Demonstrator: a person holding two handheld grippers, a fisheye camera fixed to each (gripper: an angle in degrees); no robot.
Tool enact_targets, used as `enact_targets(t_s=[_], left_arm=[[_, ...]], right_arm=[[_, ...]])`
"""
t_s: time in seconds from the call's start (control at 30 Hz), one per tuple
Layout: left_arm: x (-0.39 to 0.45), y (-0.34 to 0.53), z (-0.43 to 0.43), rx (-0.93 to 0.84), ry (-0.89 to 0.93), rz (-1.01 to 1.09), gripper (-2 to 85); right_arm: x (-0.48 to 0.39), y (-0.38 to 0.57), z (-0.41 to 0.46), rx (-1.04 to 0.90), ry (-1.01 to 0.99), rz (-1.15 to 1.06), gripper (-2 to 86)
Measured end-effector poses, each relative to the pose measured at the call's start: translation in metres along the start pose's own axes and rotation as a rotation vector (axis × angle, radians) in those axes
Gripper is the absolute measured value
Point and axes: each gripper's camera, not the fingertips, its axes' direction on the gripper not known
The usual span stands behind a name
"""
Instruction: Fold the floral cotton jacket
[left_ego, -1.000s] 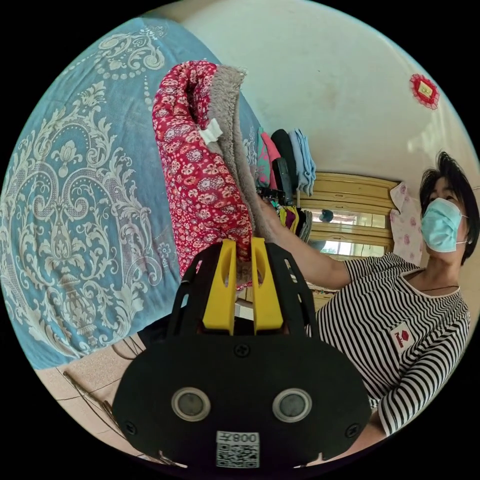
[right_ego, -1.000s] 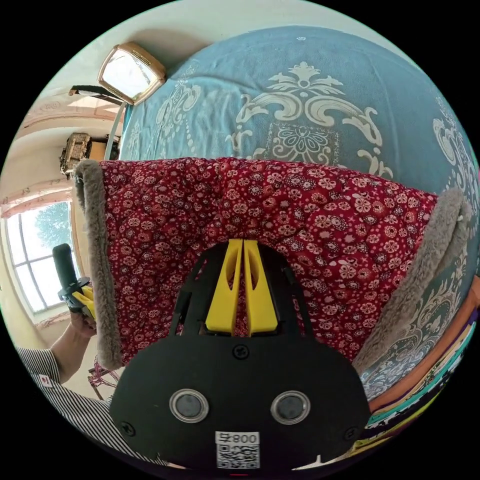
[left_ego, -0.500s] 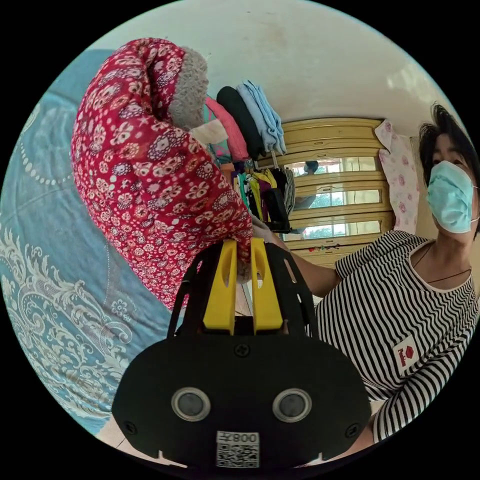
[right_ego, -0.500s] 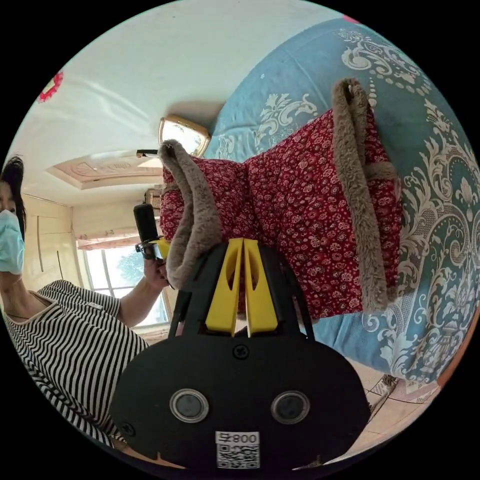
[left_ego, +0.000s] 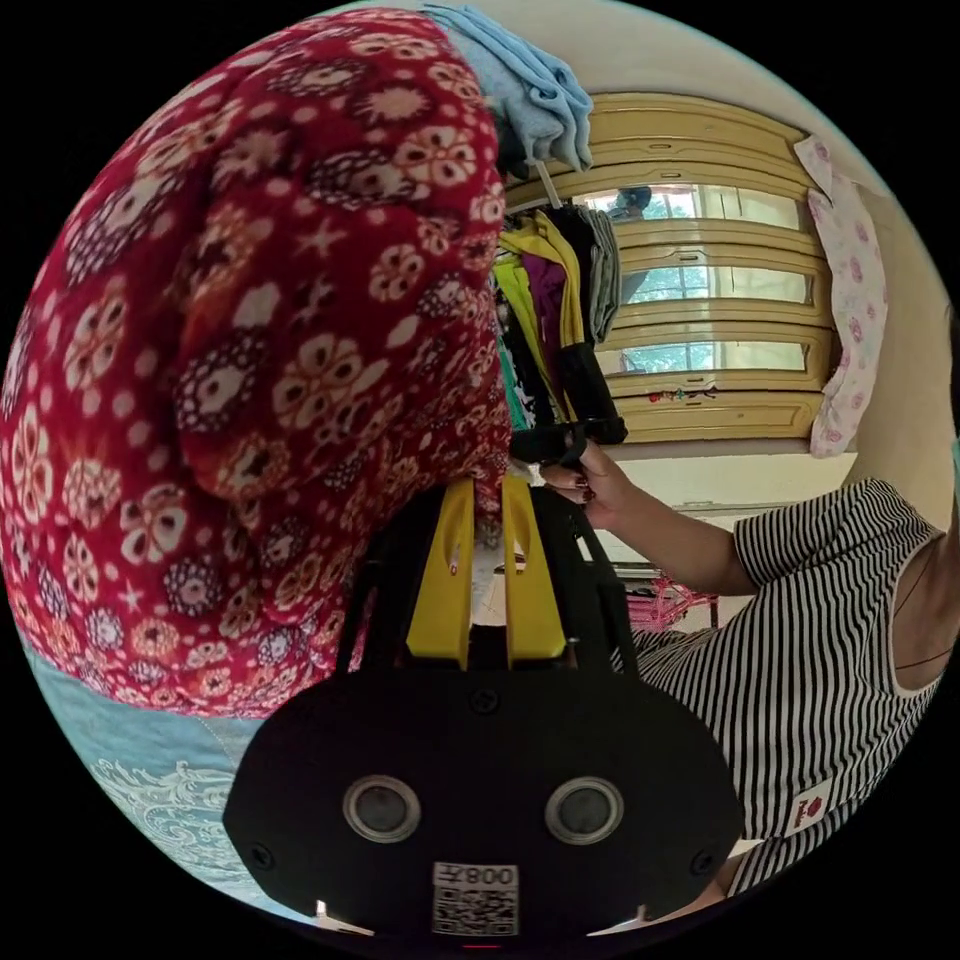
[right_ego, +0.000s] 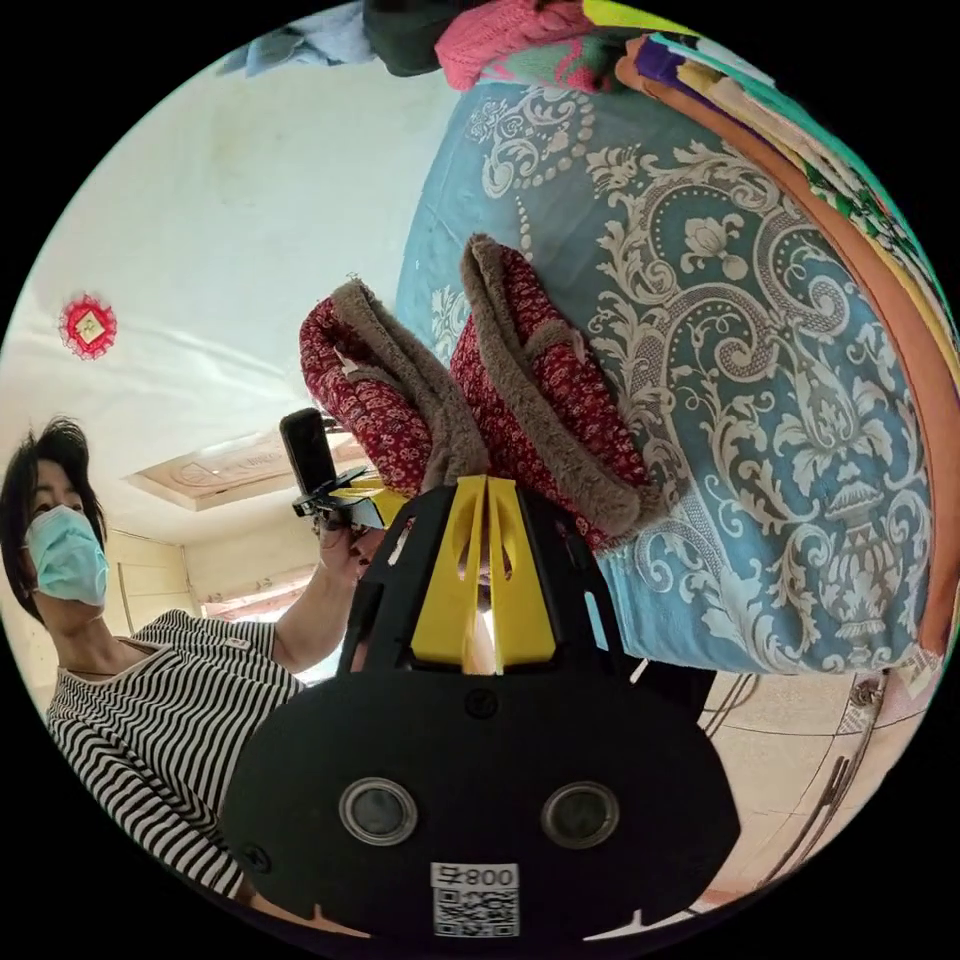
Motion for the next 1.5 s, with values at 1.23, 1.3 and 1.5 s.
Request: enact_targets(t_s=[1.23, 1.3, 1.5], left_arm=[[0.016, -0.154, 0.026, 0.036, -0.420, -0.049, 0.2], [0.014, -0.153, 0.026, 0.036, -0.409, -0.054, 0.2], [0.051, -0.127, -0.014, 0.238, -0.436, 0.019, 0.1]], right_arm=[[-0.099, 0.056, 0.096, 0.008, 0.483, -0.421, 0.0], [-0.085, 0.048, 0.122, -0.069, 0.569, -0.413, 0.0], [-0.082, 0.061, 0.140, -0.038, 0.584, -0.412, 0.0]])
